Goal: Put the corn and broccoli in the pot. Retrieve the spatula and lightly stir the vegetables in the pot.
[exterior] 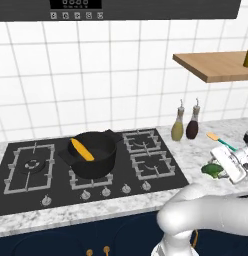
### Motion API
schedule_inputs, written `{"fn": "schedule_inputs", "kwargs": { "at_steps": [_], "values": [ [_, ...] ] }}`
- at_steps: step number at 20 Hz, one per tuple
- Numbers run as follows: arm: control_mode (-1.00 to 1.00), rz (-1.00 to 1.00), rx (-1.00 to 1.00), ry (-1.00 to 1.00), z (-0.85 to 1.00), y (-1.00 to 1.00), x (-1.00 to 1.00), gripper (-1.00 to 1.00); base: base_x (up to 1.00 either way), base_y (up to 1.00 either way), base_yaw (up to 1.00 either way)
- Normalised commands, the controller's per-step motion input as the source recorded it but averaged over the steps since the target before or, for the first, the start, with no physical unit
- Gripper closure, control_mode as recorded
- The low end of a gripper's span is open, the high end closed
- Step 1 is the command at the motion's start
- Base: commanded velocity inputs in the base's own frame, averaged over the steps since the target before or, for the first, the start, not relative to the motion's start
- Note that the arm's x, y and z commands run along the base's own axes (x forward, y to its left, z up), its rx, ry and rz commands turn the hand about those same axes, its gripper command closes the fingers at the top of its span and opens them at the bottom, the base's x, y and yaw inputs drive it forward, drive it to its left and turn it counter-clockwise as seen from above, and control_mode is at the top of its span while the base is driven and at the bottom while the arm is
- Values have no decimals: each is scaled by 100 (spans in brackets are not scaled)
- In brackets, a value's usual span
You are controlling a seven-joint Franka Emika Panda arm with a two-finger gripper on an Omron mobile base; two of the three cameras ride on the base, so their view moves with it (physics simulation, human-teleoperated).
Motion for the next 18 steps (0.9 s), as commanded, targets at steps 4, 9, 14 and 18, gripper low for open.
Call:
{"fn": "schedule_inputs", "kwargs": {
  "at_steps": [4, 9, 14, 18],
  "values": [
    [-100, -2, 1, -17, 60, 96, -33, 100, 0, 0, 0],
    [-100, -1, -20, -10, 70, 97, -24, 100, 0, 0, 0],
    [-100, 0, -23, 0, 75, 90, -5, 100, 0, 0, 0],
    [-100, 0, -19, 2, 53, 70, 0, 100, 0, 0, 0]
  ]
}}
